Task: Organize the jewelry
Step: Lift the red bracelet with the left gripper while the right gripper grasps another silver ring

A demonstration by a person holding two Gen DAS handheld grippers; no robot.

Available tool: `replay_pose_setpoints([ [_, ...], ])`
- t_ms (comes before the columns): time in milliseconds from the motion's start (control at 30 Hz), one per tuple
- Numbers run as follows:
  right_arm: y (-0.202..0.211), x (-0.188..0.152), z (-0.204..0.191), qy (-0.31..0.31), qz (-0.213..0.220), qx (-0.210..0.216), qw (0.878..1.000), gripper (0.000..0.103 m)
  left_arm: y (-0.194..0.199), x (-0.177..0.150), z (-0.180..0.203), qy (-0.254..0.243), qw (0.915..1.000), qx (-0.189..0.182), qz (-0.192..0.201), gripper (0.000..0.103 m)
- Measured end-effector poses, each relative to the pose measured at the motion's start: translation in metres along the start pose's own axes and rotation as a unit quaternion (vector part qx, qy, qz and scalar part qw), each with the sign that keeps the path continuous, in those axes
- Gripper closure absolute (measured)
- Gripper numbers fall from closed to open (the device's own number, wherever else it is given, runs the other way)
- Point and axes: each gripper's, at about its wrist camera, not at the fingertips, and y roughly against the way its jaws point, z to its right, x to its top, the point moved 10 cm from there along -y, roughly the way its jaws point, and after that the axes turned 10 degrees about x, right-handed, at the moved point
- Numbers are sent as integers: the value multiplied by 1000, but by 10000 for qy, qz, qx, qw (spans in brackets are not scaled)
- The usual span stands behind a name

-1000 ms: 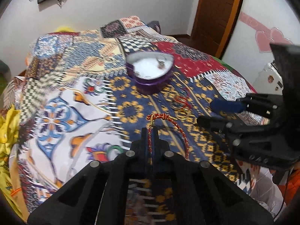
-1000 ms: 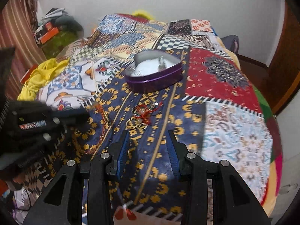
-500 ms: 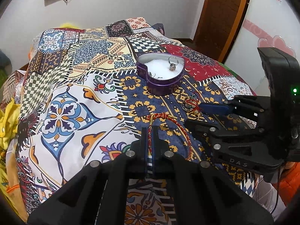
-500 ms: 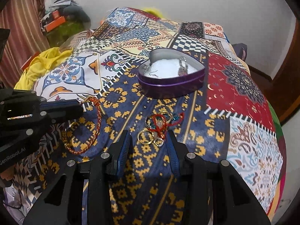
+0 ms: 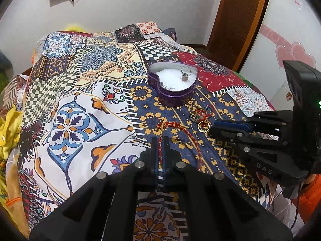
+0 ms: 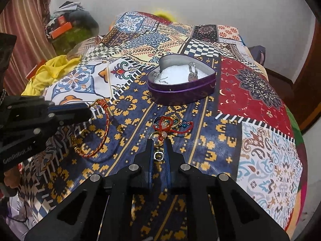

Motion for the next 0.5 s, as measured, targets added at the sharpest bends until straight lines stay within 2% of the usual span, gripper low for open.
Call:
replay_pose_setpoints([
  [233, 10, -6, 5, 28, -96, -86, 9999, 92, 7, 2, 1, 11, 10000, 9, 45, 101],
  [300, 7, -10, 9, -79, -228, -70, 9997, 79, 8, 0, 1, 16, 10000, -3, 34, 101],
  [500, 2, -11, 13, -13, -181, -205, 9996, 79, 6, -2, 3, -1, 10000, -7, 1, 101],
])
